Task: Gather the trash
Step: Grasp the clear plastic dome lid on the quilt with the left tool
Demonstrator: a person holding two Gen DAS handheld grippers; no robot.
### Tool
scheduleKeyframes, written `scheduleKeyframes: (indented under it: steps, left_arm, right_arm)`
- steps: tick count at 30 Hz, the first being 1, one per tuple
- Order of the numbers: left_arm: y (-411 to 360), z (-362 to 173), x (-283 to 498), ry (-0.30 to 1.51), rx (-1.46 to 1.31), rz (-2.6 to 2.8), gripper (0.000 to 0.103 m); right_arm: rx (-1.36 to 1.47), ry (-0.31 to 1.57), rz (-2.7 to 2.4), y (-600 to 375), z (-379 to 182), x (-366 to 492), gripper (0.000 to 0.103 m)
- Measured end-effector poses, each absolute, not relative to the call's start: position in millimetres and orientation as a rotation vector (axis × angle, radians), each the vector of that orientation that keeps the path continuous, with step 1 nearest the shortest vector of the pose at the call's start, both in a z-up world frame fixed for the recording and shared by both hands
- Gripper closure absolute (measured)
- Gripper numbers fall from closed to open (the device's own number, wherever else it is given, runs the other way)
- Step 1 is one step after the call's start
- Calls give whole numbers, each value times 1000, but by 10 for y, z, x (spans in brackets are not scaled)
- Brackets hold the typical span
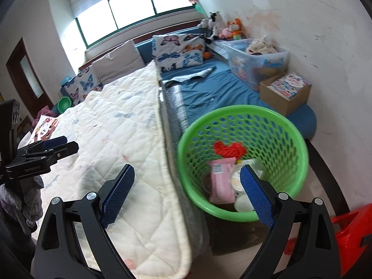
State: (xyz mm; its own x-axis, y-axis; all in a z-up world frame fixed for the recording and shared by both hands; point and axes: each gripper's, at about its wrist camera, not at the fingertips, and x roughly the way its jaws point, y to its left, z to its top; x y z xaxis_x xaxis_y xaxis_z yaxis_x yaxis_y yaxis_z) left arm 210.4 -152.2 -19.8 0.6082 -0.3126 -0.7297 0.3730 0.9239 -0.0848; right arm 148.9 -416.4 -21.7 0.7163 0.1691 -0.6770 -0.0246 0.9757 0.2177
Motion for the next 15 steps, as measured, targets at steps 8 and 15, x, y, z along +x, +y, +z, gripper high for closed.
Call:
scheduleKeyframes:
  steps: [8,15]
  left_arm:
    - [-750,-347,2188,828,54,-219,23]
    - [-342,-592,2251,865,47,-142,23]
  right_arm:
    - [163,776,170,-3806,-216,1618,11]
    - [133,789,213,-3550,-236,1695,11]
